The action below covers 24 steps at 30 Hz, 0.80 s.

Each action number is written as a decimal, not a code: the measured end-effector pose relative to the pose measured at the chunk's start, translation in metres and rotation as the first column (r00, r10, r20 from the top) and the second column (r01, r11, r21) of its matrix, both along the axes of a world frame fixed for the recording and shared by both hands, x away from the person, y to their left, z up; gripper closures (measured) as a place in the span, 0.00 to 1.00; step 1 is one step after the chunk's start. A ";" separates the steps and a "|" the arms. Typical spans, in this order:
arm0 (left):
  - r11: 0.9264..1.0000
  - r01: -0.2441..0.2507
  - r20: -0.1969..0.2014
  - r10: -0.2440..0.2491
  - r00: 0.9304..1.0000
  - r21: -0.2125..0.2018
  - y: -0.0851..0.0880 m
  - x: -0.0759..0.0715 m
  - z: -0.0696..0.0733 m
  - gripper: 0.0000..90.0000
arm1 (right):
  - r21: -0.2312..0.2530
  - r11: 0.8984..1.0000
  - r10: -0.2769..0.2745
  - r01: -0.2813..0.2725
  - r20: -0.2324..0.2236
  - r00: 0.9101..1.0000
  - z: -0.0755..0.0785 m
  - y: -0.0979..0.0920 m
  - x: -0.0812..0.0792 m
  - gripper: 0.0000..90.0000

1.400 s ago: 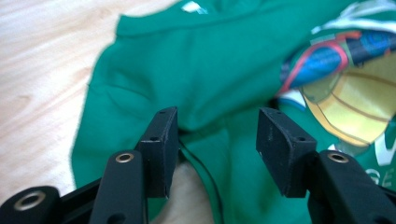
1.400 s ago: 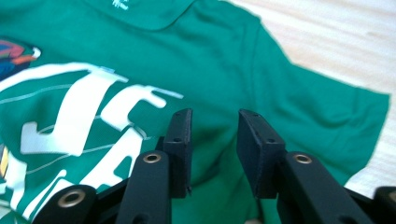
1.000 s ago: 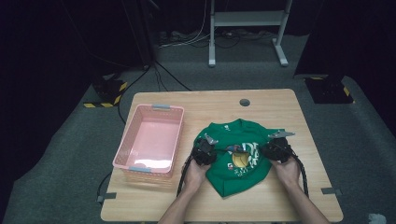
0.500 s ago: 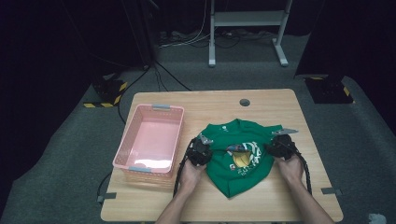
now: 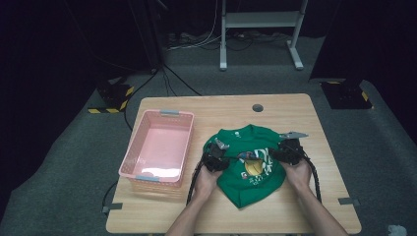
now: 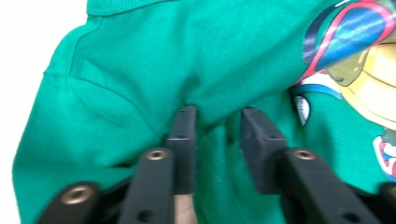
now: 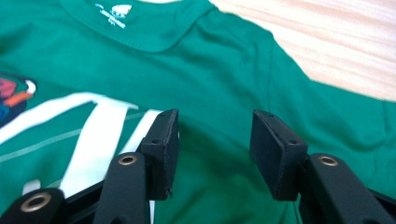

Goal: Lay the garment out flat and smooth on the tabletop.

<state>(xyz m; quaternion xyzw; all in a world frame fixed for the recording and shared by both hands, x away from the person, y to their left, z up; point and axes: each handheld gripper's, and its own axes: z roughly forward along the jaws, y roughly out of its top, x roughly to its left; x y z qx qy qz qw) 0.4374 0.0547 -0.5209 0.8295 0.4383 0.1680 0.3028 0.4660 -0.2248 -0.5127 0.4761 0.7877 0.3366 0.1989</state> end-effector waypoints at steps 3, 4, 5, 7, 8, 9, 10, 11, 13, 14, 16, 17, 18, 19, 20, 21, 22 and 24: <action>1.000 0.012 -0.004 -0.012 1.000 0.007 0.000 0.000 -0.001 0.87 | 0.008 1.000 0.001 -0.001 0.009 1.000 0.004 0.004 0.006 0.58; 1.000 0.015 -0.002 -0.015 1.000 0.009 0.000 0.000 -0.001 0.89 | 0.011 1.000 0.002 -0.003 0.013 1.000 0.006 0.005 0.008 0.58; 1.000 0.018 -0.004 -0.017 1.000 0.012 -0.001 0.000 -0.001 0.90 | 0.013 1.000 0.003 -0.004 0.011 1.000 0.007 0.006 0.010 0.58; 1.000 0.026 -0.004 -0.026 1.000 0.017 -0.002 0.001 -0.001 0.90 | 0.019 1.000 0.012 -0.012 0.000 1.000 0.007 0.010 0.017 0.56; 0.999 0.030 -0.001 -0.030 1.000 0.018 -0.002 0.002 -0.001 0.90 | 0.014 1.000 0.013 -0.012 -0.016 1.000 0.005 0.012 0.022 0.56; 0.999 0.034 -0.003 -0.034 0.999 0.019 -0.002 0.002 -0.001 0.90 | -0.001 1.000 0.009 -0.009 -0.029 1.000 0.002 0.014 0.026 0.56; 0.999 0.035 -0.004 -0.035 0.999 0.017 -0.002 0.003 -0.001 0.90 | -0.006 1.000 0.003 -0.004 -0.040 0.999 0.000 0.016 0.030 0.56; 0.999 0.036 -0.002 -0.036 0.999 0.016 -0.002 0.003 -0.002 0.90 | -0.010 1.000 0.002 -0.002 -0.044 0.999 -0.003 0.017 0.032 0.56; 0.999 0.038 0.001 -0.038 0.999 0.016 -0.002 0.003 -0.002 0.90 | -0.025 1.000 0.000 -0.002 -0.053 0.999 -0.005 0.020 0.035 0.56; 0.999 0.042 0.000 -0.042 0.999 0.018 -0.002 0.003 -0.002 0.90 | -0.038 0.999 0.003 -0.005 -0.056 0.998 -0.007 0.021 0.037 0.57; 0.999 0.044 0.003 -0.044 0.999 0.013 -0.002 0.004 -0.002 0.91 | -0.053 0.998 0.012 -0.015 -0.062 0.998 -0.009 0.026 0.039 0.58; 0.999 0.043 0.002 -0.043 0.999 0.010 -0.002 0.004 -0.002 0.91 | -0.058 0.998 0.020 -0.024 -0.063 0.998 -0.009 0.027 0.040 0.59; 0.999 0.042 0.002 -0.042 0.999 0.007 -0.002 0.004 -0.002 0.91 | -0.066 0.997 0.024 -0.028 -0.066 0.998 -0.010 0.029 0.040 0.62; 0.999 0.043 0.002 -0.043 0.999 0.005 -0.001 0.004 -0.002 0.92 | -0.080 0.996 0.034 -0.039 -0.070 0.997 -0.011 0.030 0.041 0.67; 0.999 0.045 0.001 -0.045 0.999 0.006 -0.001 0.004 -0.002 0.93 | -0.075 0.996 0.048 -0.053 -0.070 0.996 -0.011 0.031 0.042 0.73; 0.999 0.046 0.000 -0.046 0.999 0.005 -0.001 0.004 -0.002 0.94 | -0.081 0.995 0.054 -0.060 -0.072 0.996 -0.010 0.032 0.042 0.79; 0.999 0.054 -0.003 -0.054 0.999 0.009 -0.001 0.003 -0.002 0.95 | -0.091 0.994 0.061 -0.067 -0.073 0.995 -0.010 0.033 0.043 0.85; 0.998 0.065 -0.005 -0.065 0.998 0.010 -0.001 0.002 -0.001 0.96 | -0.128 0.988 0.078 -0.087 -0.074 0.994 -0.008 0.037 0.044 0.97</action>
